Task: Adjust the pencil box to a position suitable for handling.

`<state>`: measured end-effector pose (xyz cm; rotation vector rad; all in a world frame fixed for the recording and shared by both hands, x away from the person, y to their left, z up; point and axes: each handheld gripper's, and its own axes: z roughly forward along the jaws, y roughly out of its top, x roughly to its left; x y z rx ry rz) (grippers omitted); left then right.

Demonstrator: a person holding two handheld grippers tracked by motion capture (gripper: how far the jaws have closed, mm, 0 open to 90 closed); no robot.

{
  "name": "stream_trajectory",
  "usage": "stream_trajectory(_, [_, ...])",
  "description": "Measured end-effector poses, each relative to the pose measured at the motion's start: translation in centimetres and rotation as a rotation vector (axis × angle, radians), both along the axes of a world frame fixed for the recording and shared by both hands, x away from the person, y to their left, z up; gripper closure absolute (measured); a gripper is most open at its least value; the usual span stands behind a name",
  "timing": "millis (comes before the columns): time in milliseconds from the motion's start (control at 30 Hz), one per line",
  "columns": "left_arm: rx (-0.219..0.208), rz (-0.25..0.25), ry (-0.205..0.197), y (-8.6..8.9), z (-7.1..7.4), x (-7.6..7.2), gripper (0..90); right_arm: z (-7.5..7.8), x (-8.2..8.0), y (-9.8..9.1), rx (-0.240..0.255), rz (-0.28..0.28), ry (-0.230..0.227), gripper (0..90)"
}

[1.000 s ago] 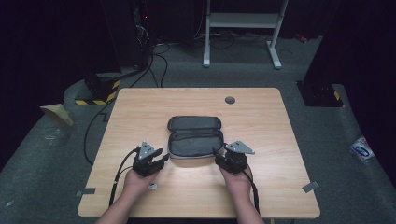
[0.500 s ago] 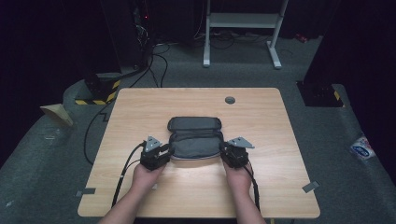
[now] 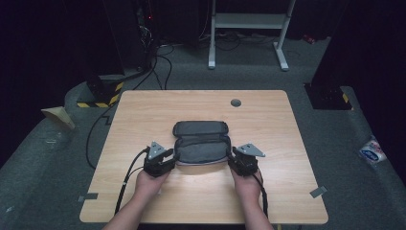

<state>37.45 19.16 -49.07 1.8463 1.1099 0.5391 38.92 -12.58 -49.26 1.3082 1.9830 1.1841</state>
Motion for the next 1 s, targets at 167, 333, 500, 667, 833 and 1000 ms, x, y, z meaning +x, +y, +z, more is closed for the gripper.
stream_trajectory(167, [0.002,0.012,-0.008,1.0,0.5,-0.1,59.8,0.7,-0.1,-0.9,0.005,-0.001,-0.012,63.6])
stream_trajectory(333, [0.008,0.011,0.010,0.7,0.0,0.4,62.6,0.2,0.4,-1.1,0.038,-0.013,0.019,65.6])
stream_trajectory(500, [0.018,0.002,0.017,0.0,-0.2,0.8,66.7,-0.1,0.9,0.1,0.041,0.007,0.014,66.3])
stream_trajectory(667, [0.032,0.004,0.025,-0.3,-0.4,1.1,69.4,-0.6,1.6,0.8,0.020,-0.011,0.046,69.4])
stream_trajectory(833, [0.038,0.008,0.025,-0.2,-0.5,1.3,70.7,-0.6,1.0,1.0,0.014,0.003,0.043,70.7])
stream_trajectory(1000, [0.035,0.006,0.024,-0.3,-0.5,1.4,70.8,-0.7,0.7,1.0,0.007,0.004,0.038,70.7])
